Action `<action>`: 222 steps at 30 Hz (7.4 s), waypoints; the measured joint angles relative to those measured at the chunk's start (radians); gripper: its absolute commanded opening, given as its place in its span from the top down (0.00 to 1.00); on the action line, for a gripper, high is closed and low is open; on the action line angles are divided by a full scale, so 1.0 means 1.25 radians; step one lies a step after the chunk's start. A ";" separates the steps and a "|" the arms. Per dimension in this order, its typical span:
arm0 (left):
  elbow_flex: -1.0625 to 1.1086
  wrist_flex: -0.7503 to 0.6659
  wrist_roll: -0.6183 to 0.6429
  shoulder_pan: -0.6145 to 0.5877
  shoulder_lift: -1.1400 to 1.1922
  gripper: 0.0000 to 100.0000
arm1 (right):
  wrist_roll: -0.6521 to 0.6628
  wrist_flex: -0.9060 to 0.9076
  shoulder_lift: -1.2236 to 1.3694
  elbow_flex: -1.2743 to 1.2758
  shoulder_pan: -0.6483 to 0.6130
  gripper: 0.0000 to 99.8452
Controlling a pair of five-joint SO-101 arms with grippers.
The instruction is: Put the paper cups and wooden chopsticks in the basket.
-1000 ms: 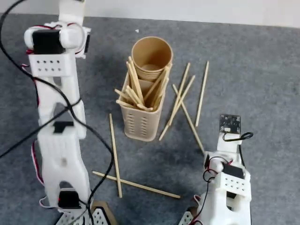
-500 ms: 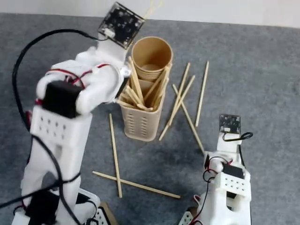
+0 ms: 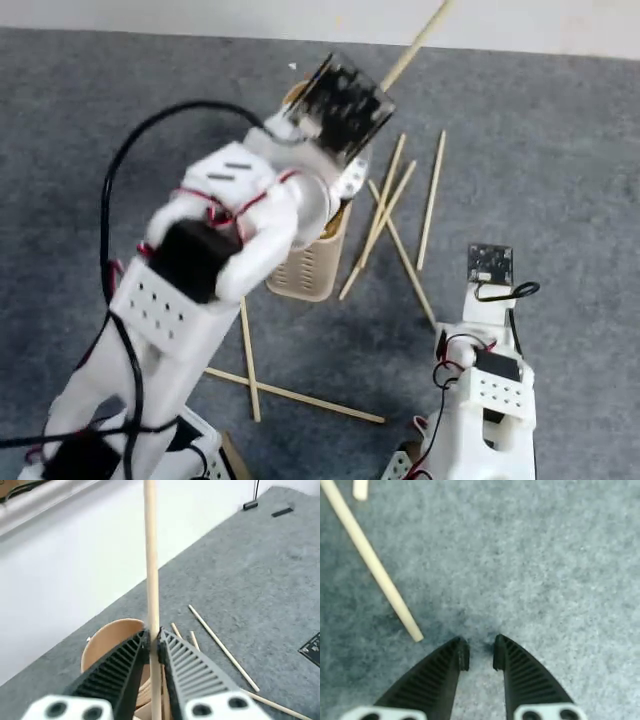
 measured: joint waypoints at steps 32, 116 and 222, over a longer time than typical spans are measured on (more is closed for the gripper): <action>0.145 0.020 0.000 -0.234 -0.216 0.85 | 0.000 0.000 0.000 -0.006 0.016 0.90; 0.519 0.044 -0.541 -0.026 0.389 0.77 | -0.005 0.011 0.005 -0.027 0.044 0.90; -0.149 0.538 -0.462 0.125 0.296 1.00 | -0.005 0.009 0.005 -0.027 0.021 0.90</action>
